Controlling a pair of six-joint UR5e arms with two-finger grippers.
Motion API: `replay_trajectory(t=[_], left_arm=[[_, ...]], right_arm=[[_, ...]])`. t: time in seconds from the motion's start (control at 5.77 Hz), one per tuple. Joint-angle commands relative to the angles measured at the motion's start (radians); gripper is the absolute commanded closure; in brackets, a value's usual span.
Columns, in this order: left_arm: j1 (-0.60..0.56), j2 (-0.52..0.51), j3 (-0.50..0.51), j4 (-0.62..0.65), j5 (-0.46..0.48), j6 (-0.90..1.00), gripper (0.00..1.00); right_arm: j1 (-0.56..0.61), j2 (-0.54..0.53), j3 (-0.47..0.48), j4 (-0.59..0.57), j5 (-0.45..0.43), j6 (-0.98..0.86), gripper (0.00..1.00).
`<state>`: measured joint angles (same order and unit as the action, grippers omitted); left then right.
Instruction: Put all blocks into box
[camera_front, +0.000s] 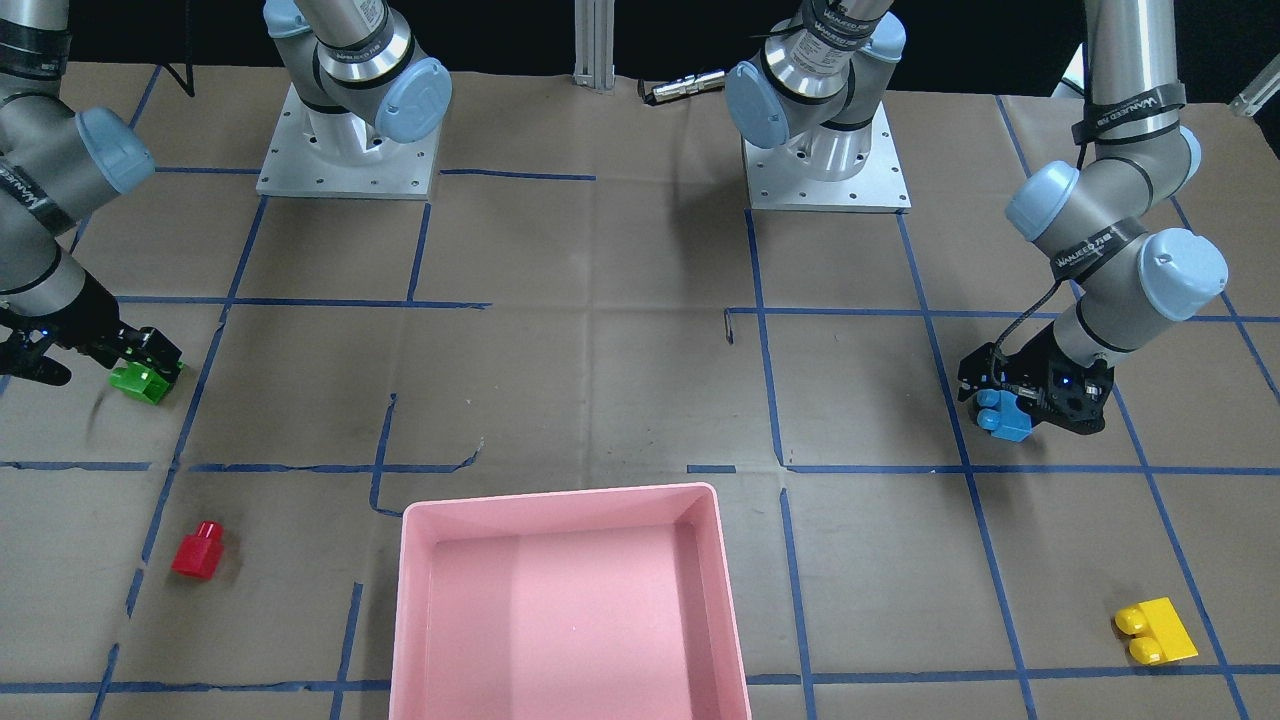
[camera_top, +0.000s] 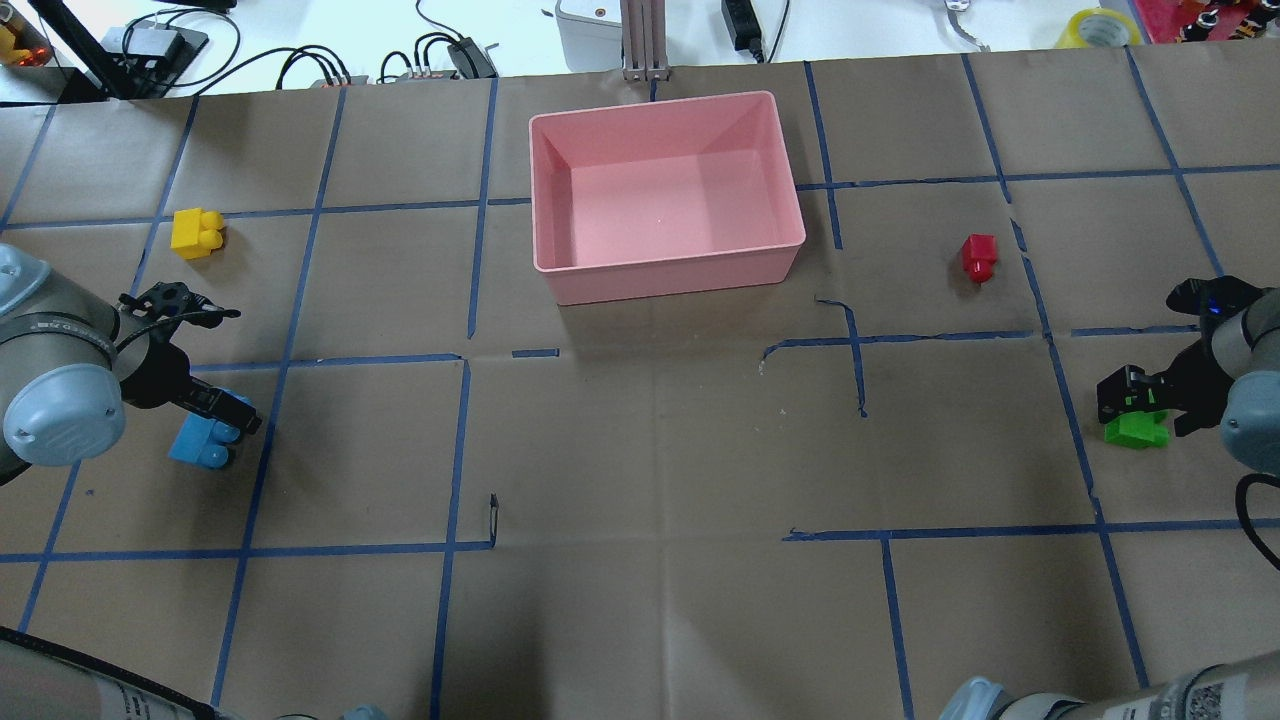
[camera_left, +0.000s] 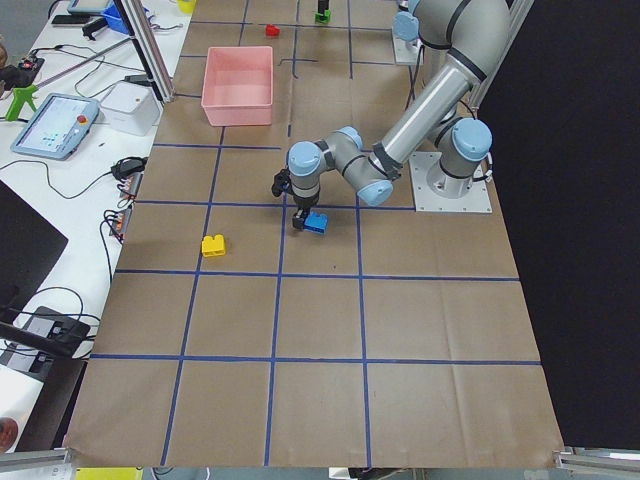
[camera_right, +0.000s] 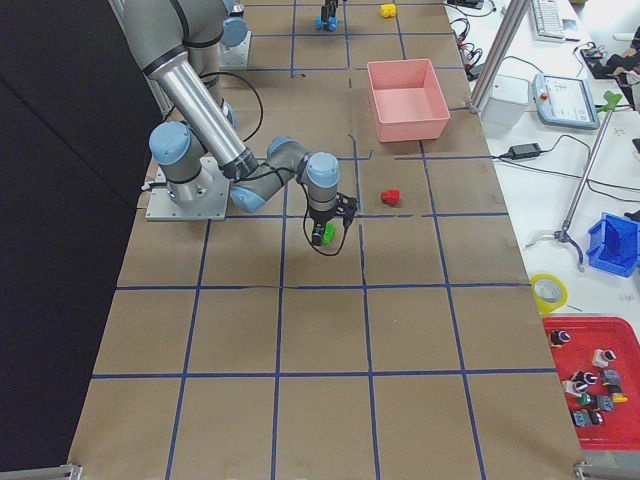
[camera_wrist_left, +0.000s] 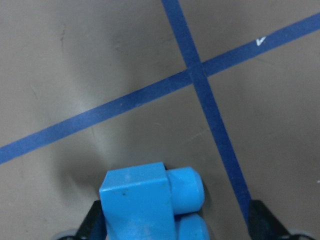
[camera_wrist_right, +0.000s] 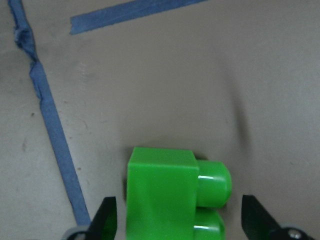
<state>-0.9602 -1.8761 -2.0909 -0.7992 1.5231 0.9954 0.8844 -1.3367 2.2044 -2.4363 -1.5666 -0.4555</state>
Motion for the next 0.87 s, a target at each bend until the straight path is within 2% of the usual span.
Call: replay_trajectory(t=[0.0,0.17,0.35,0.69], left_arm=[[0.029,-0.002,-0.006,-0.002,-0.001,0.018,0.04],[0.029,-0.002,-0.006,0.0,-0.004,0.019,0.09],[0.029,-0.002,-0.006,0.0,-0.004,0.02,0.11],[0.029,-0.003,-0.003,0.002,-0.004,0.014,0.47]], right_arm=[[0.001,0.001,0.0,0.002,-0.009,-0.009,0.51],[0.001,-0.002,0.0,0.016,-0.01,-0.008,0.79],[-0.001,-0.018,-0.012,0.075,-0.054,-0.008,0.92],[0.004,-0.099,-0.108,0.271,-0.104,-0.07,0.96]])
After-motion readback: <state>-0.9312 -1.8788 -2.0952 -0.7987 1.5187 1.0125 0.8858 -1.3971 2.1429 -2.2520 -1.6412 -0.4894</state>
